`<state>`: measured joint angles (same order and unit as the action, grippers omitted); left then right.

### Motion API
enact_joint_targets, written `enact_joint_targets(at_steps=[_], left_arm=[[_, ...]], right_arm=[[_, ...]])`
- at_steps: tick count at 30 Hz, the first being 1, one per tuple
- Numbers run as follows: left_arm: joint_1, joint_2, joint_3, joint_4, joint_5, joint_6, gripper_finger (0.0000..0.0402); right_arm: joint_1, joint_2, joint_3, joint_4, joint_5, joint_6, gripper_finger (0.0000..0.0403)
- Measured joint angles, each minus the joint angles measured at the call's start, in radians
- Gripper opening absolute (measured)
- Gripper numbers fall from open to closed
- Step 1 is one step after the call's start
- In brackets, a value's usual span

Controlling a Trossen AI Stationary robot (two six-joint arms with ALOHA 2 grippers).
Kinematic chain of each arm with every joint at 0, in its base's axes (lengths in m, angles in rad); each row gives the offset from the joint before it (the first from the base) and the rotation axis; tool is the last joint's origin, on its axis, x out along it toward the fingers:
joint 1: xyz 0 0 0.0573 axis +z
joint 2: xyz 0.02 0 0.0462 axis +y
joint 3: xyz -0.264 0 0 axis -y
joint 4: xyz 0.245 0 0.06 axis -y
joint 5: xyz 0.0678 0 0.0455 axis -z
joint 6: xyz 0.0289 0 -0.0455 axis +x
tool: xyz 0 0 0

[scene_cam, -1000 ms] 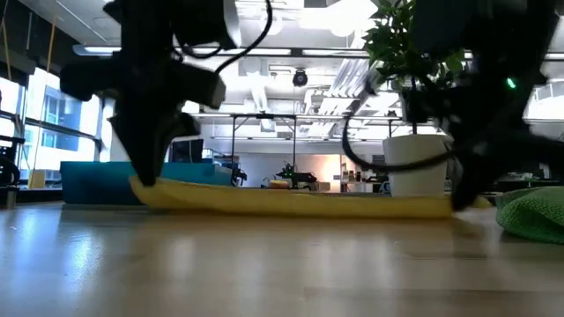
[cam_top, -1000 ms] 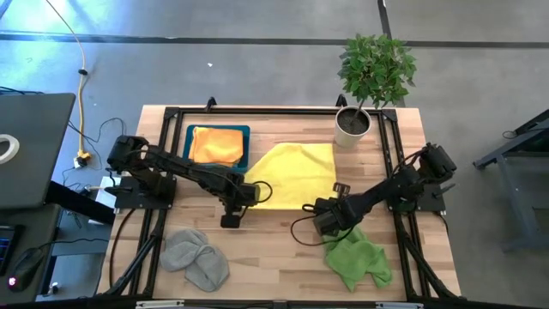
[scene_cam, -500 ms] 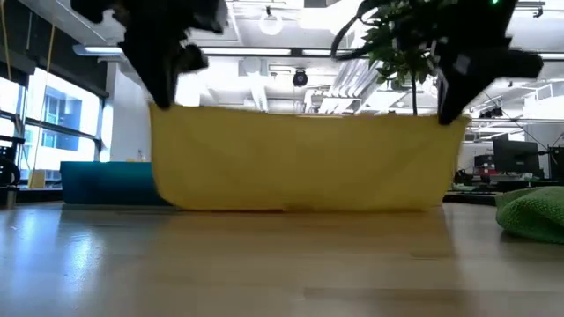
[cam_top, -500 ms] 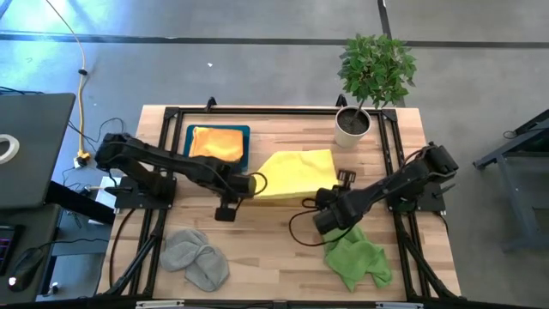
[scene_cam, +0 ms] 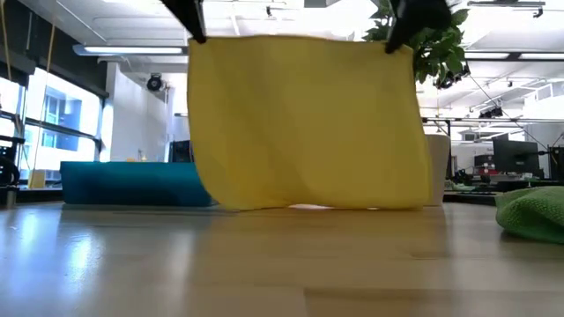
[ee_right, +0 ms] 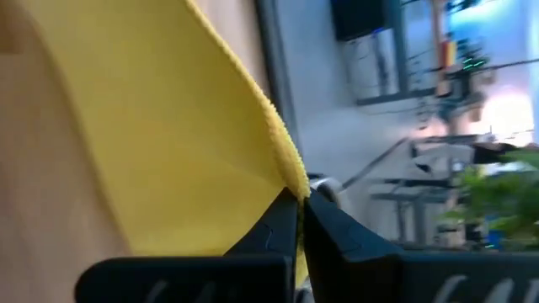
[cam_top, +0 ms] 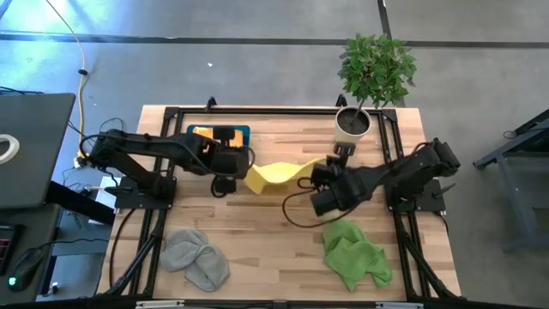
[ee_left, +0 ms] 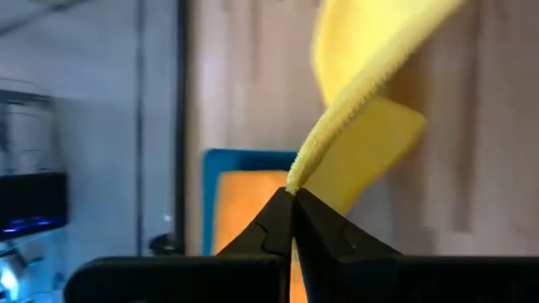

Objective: Fold microfiber towels
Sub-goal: Fold the yellow microfiber cloth

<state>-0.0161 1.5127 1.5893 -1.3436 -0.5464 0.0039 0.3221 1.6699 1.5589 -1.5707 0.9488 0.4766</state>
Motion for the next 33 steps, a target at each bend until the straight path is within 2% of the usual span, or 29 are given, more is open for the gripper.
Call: enact_joint_targets(at_steps=[9,13,15,18,23,27,33], left_arm=[[0.077,-0.002,0.075,-0.003,-0.159,0.093,0.0],[0.095,-0.002,0.105,-0.006,-0.229,0.051,0.0],[0.091,-0.002,0.116,-0.031,-0.212,0.003,0.0],[0.072,-0.003,0.117,-0.098,-0.101,-0.094,0.0],[0.01,-0.003,0.034,-0.118,0.149,-0.233,0.0],[-0.069,-0.001,-0.096,0.007,0.259,-0.237,0.0],[-0.206,0.035,-0.271,0.274,0.402,-0.32,0.0]], right_arm=[[-0.152,-0.01,0.118,0.0,0.118,-0.231,0.0],[-0.206,-0.01,0.163,-0.001,0.121,-0.253,0.0],[-0.212,-0.01,0.179,0.0,0.108,-0.241,0.0],[-0.189,-0.011,0.186,0.0,-0.007,-0.198,0.0],[-0.107,-0.011,0.074,0.003,-0.32,-0.067,0.0],[-0.017,-0.01,-0.084,0.043,-0.544,-0.003,0.0],[0.105,-0.01,-0.235,0.221,-0.693,0.102,0.0]])
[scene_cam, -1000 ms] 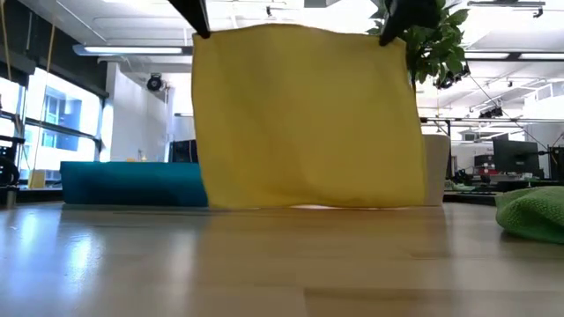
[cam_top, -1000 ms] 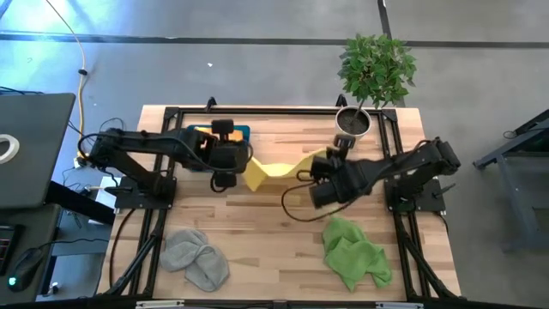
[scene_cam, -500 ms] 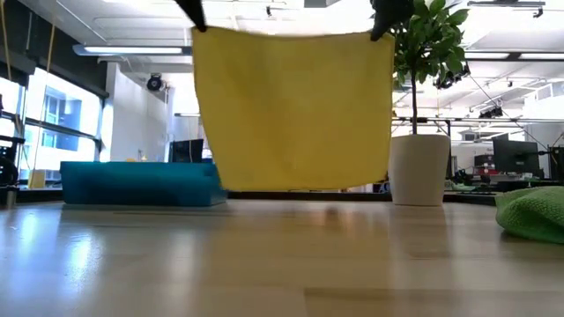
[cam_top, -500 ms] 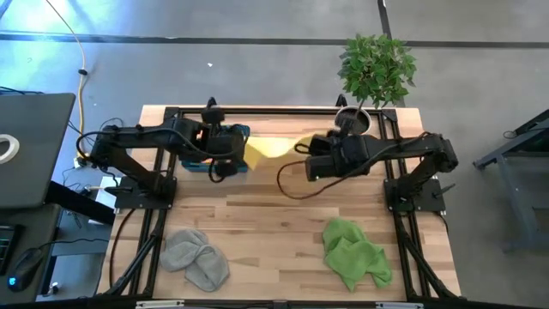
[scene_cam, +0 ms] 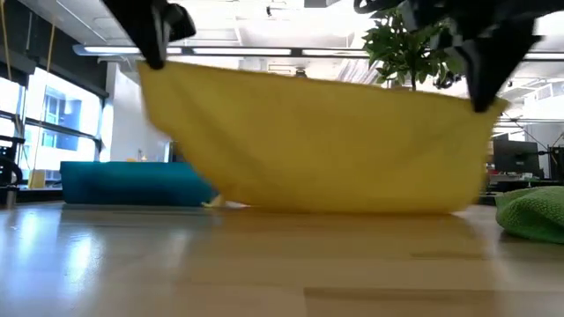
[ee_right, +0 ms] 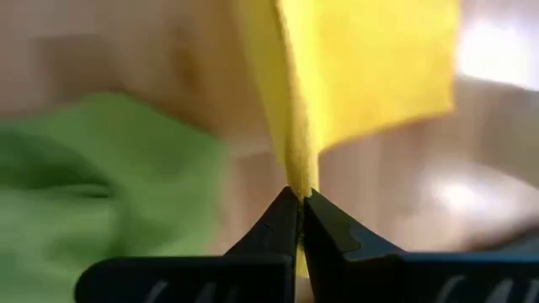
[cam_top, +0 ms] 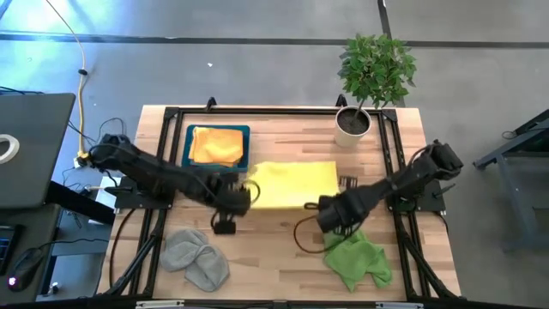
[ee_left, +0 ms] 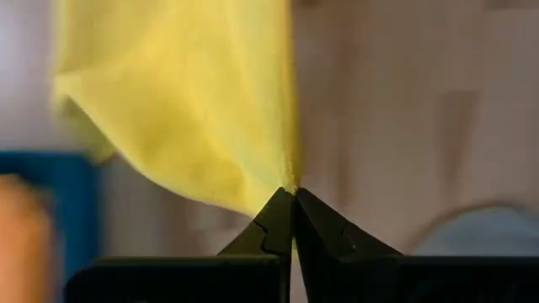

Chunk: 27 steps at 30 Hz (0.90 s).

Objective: Fold microfiber towels
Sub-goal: Fold the yellow microfiber cloth

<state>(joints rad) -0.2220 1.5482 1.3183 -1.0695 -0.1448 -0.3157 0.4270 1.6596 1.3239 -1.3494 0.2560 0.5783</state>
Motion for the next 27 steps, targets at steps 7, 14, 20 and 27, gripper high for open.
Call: enact_joint_targets(at_steps=[7,14,20,27], left_arm=[[-0.133,0.116,-0.049,0.174,0.121,-0.034,0.0],[-0.123,0.156,-0.046,0.228,0.152,0.004,0.0],[-0.046,0.153,-0.047,0.144,0.042,0.031,0.0],[0.08,0.161,-0.047,0.082,-0.082,0.039,0.0]], right_arm=[[0.076,0.003,-0.057,0.252,-0.208,-0.058,0.0],[0.055,0.015,-0.066,0.233,-0.143,-0.146,0.0],[-0.033,0.014,-0.081,0.176,0.049,-0.146,0.0],[-0.17,0.015,-0.196,0.261,0.068,-0.229,0.0]])
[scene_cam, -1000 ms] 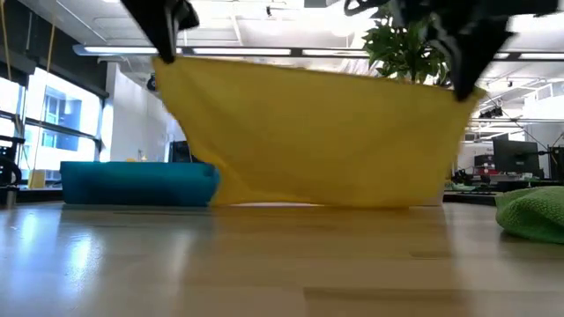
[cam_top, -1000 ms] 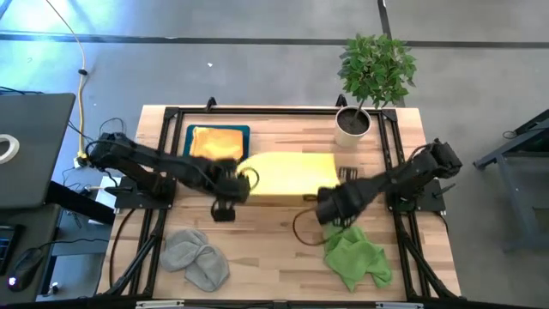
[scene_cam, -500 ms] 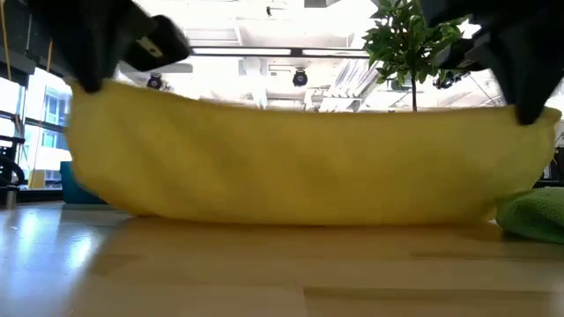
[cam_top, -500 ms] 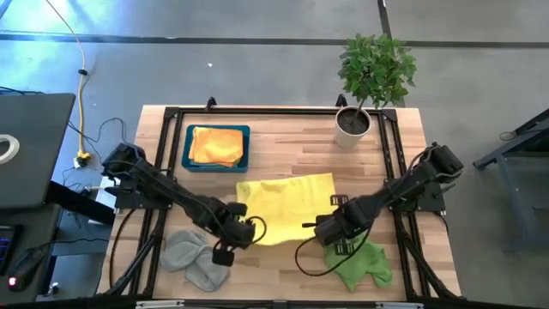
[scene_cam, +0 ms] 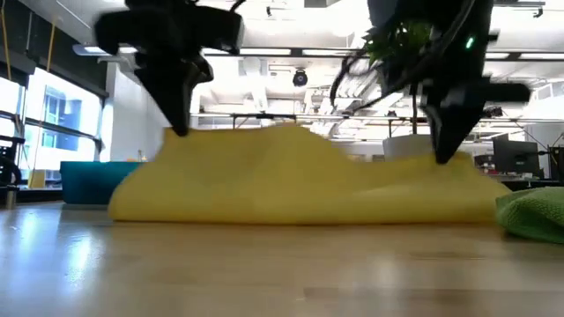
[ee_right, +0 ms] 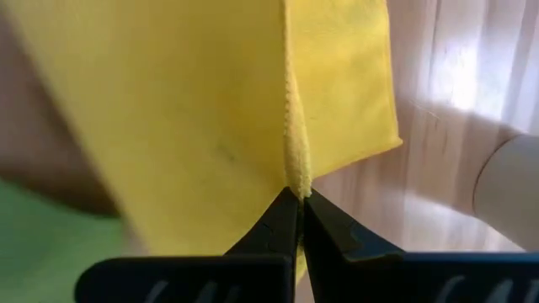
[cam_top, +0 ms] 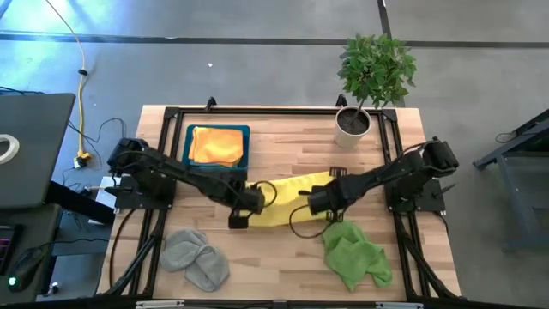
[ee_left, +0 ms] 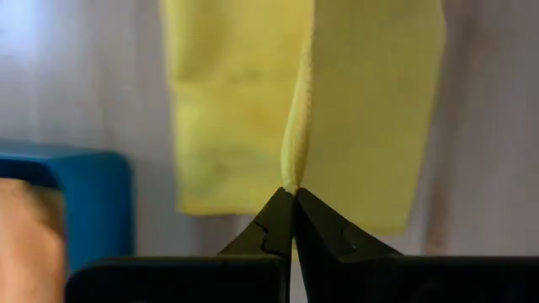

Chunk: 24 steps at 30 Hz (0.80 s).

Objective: Fold microfiber towels
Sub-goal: Fold the yellow microfiber cloth

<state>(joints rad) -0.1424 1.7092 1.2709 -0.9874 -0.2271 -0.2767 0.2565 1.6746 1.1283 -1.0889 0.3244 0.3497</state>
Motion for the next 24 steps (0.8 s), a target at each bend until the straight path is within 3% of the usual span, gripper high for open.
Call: enact_joint_targets(at_steps=[14,24], left_arm=[[0.191,0.0,-0.072,0.089,-0.081,0.019,0.0],[0.208,0.0,-0.075,0.029,-0.131,0.018,0.0]], right_arm=[[-0.182,0.0,-0.15,0.232,0.06,-0.175,0.0],[-0.208,0.0,-0.155,0.238,0.109,-0.218,0.0]])
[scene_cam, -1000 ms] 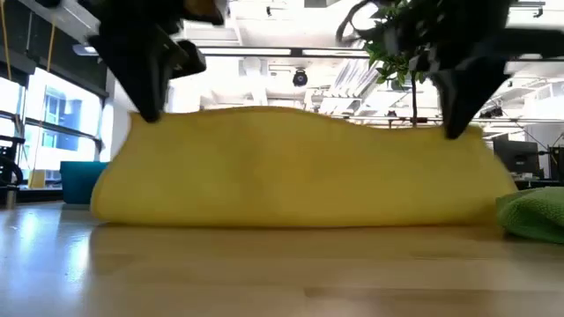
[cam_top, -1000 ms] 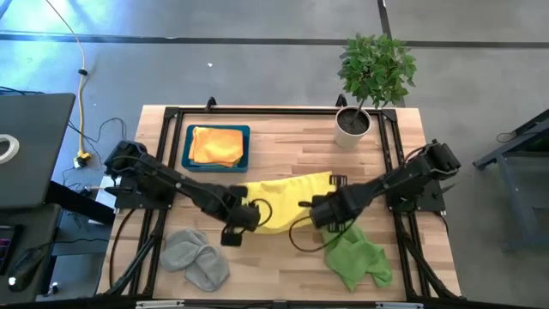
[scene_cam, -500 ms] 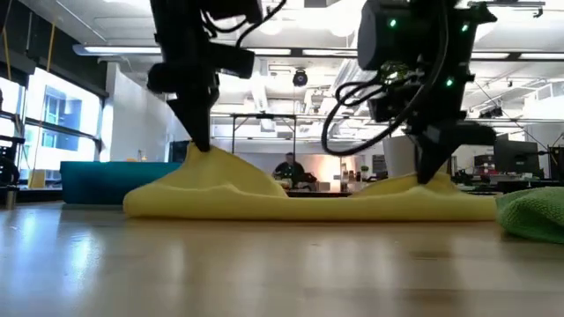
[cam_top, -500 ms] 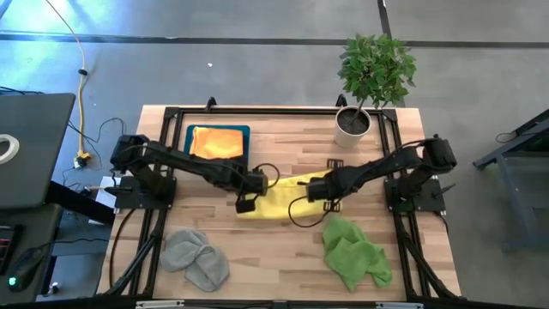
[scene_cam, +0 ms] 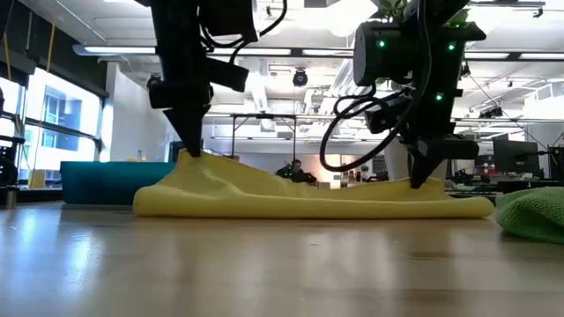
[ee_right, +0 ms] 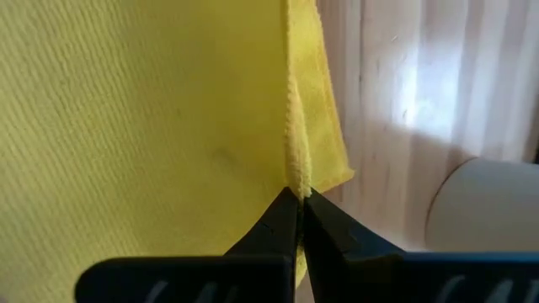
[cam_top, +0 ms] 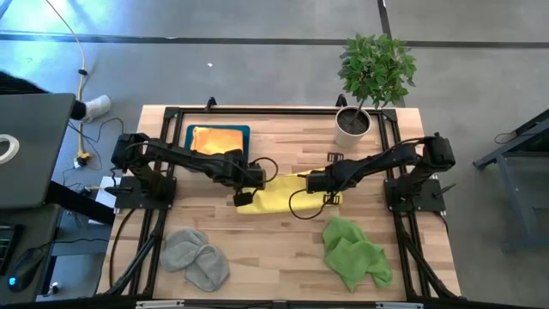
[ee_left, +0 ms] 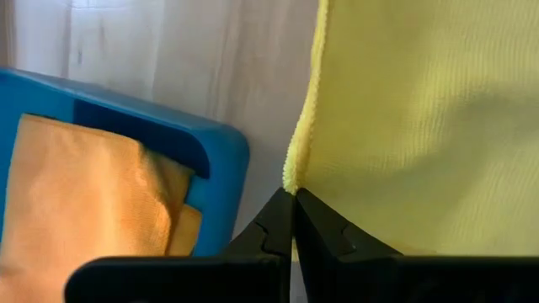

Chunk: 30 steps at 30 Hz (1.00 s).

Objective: Fold microfiber towels
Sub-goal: Fold the yellow microfiber cloth

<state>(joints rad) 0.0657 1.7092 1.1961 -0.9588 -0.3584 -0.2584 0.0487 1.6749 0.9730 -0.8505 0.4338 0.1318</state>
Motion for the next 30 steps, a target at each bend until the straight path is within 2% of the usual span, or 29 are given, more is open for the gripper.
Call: enact_joint_targets(at_steps=[4,9,12,15,21,24,28,30], left_arm=[[0.015,0.0,0.0,0.008,-0.019,-0.001,0.0],[0.029,0.0,-0.009,0.018,-0.035,-0.003,0.0],[0.033,0.0,-0.03,0.022,-0.035,-0.003,0.0002],[0.033,0.0,-0.054,0.044,-0.037,-0.002,0.0009],[0.033,0.0,-0.062,0.073,-0.113,0.005,0.0053],[0.033,0.0,-0.062,0.067,-0.126,0.021,0.0082],[0.032,0.0,-0.062,0.059,-0.119,0.026,0.0114],[0.032,0.0,-0.062,0.059,-0.075,0.011,0.0123]], right_arm=[[-0.03,0.0,0.0,0.031,0.034,-0.002,0.0],[-0.069,0.0,0.0,0.059,0.02,-0.003,0.0004],[-0.075,0.0,0.0,0.059,0.02,-0.008,0.0027],[-0.076,0.0,0.0,0.06,0.027,-0.018,0.0069],[-0.076,0.0,0.044,-0.066,0.034,0.06,0.0141],[-0.075,0.0,0.087,-0.16,0.029,0.127,0.015],[-0.049,-0.001,0.099,-0.173,-0.012,0.151,0.0147],[-0.028,-0.001,0.082,-0.171,-0.015,0.15,0.0145]])
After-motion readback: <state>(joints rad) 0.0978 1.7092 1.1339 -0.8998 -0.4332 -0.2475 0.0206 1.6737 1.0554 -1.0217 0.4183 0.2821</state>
